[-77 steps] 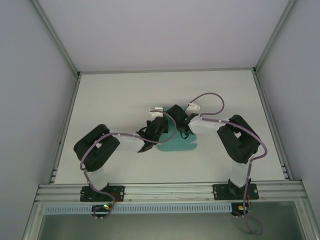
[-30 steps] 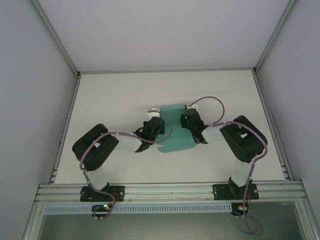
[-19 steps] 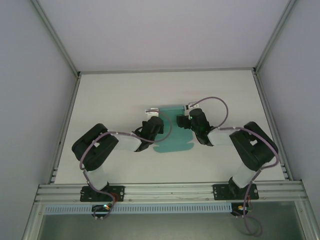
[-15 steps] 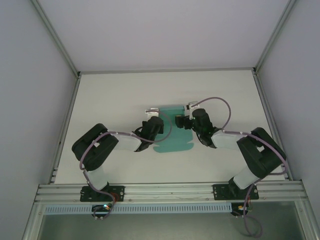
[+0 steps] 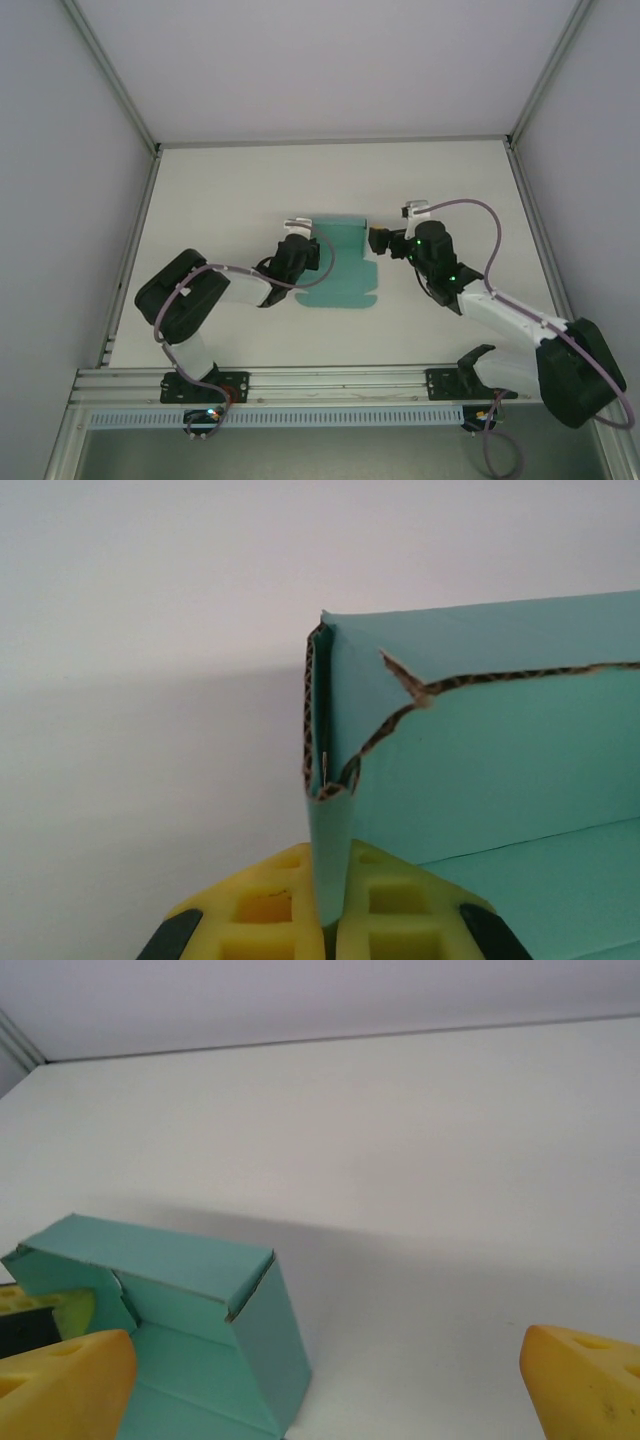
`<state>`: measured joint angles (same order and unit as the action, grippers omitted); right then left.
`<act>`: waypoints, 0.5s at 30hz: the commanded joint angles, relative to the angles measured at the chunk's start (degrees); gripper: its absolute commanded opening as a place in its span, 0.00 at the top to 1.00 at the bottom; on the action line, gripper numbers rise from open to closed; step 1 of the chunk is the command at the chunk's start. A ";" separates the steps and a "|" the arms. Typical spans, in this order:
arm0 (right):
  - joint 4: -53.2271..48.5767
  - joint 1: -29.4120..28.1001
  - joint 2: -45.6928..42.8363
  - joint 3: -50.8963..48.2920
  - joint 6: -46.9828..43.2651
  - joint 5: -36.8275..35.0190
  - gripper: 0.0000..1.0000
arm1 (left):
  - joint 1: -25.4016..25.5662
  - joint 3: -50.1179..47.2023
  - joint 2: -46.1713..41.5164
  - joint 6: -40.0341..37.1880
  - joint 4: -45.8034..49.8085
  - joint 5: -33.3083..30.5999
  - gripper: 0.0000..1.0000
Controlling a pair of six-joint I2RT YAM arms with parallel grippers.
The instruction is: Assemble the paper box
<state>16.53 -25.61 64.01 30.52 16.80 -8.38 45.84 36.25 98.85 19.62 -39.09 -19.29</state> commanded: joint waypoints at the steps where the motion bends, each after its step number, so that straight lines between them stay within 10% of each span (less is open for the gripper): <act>1: -6.75 0.69 -6.02 -0.68 2.25 -1.20 0.00 | -1.57 -2.32 -4.56 -3.53 -1.55 8.31 1.00; 7: -16.55 2.08 -15.52 -0.86 3.32 -1.57 0.00 | -6.09 2.53 -15.67 -8.51 19.26 25.36 1.00; 15: -29.25 4.26 -19.36 1.75 1.78 -2.91 0.00 | -5.94 24.06 -21.16 -39.72 73.20 33.11 1.00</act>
<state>-5.43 -22.00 45.36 30.22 18.83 -9.72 39.51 55.07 78.63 -4.38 7.68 8.71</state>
